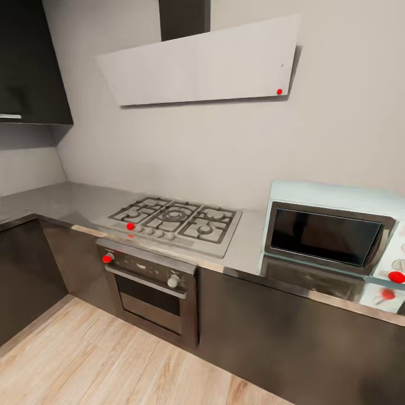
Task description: Put the three can of soda from the living room inside the tash can in the kitchen.
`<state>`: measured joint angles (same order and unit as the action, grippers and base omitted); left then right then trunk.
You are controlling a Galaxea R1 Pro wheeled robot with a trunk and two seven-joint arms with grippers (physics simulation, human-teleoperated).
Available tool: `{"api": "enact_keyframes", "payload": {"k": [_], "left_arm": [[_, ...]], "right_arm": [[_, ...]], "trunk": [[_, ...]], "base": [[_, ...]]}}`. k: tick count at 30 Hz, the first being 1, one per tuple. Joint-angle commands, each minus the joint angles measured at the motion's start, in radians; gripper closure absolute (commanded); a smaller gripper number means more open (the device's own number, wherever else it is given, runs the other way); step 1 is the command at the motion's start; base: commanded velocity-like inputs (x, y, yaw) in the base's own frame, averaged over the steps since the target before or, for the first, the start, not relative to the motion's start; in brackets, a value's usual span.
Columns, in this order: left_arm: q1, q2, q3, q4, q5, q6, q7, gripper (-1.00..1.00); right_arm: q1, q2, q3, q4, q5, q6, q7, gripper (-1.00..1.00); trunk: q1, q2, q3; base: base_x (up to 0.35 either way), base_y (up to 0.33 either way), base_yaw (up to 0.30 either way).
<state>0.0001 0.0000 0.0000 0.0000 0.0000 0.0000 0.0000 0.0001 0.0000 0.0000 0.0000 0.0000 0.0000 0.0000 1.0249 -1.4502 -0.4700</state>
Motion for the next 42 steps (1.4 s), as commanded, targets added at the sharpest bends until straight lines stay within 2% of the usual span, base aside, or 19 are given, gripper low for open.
{"api": "enact_keyframes", "payload": {"k": [1,23,28,31,36,38,42], "left_arm": [[0.000,0.000,0.000,0.000,0.000,0.000,0.000,-1.00],[0.000,-0.002,-0.004,-0.002,-0.003,0.014,-0.010,-1.00],[-0.009,0.026,0.004,-0.003,-0.002,0.021,-0.006,-1.00],[-0.011,0.031,0.006,-0.003,-0.001,0.022,-0.005,-1.00],[-0.013,0.034,0.004,-0.006,-0.001,0.023,-0.008,-1.00],[-0.015,0.035,0.004,-0.015,0.000,0.023,-0.009,-1.00],[-0.022,0.036,0.003,-0.081,0.000,0.023,-0.013,-1.00]], "right_arm": [[0.000,0.000,0.000,0.000,0.000,0.000,0.000,-1.00],[0.001,-0.002,0.002,-0.005,0.005,0.012,0.005,-1.00],[0.001,-0.014,-0.002,-0.003,0.003,-0.002,0.002,-1.00],[0.001,-0.018,-0.002,-0.004,0.006,-0.007,0.002,-1.00],[0.001,-0.023,-0.001,-0.016,0.009,-0.032,0.004,-1.00],[0.001,-0.025,0.000,-0.024,0.010,-0.071,0.006,-1.00],[-0.001,-0.027,0.001,-0.060,0.011,-0.103,0.008,-1.00]], "trunk": [[0.000,0.000,0.000],[0.000,0.000,0.000],[0.000,0.000,0.000],[0.000,0.000,0.000],[0.000,0.000,0.000],[0.000,0.000,0.000],[0.000,0.000,0.000]], "base": [[0.000,0.000,0.000],[0.000,0.000,0.000],[0.000,0.000,0.000],[0.000,0.000,0.000],[0.000,0.000,0.000],[0.000,0.000,0.000],[0.000,0.000,0.000]]}}
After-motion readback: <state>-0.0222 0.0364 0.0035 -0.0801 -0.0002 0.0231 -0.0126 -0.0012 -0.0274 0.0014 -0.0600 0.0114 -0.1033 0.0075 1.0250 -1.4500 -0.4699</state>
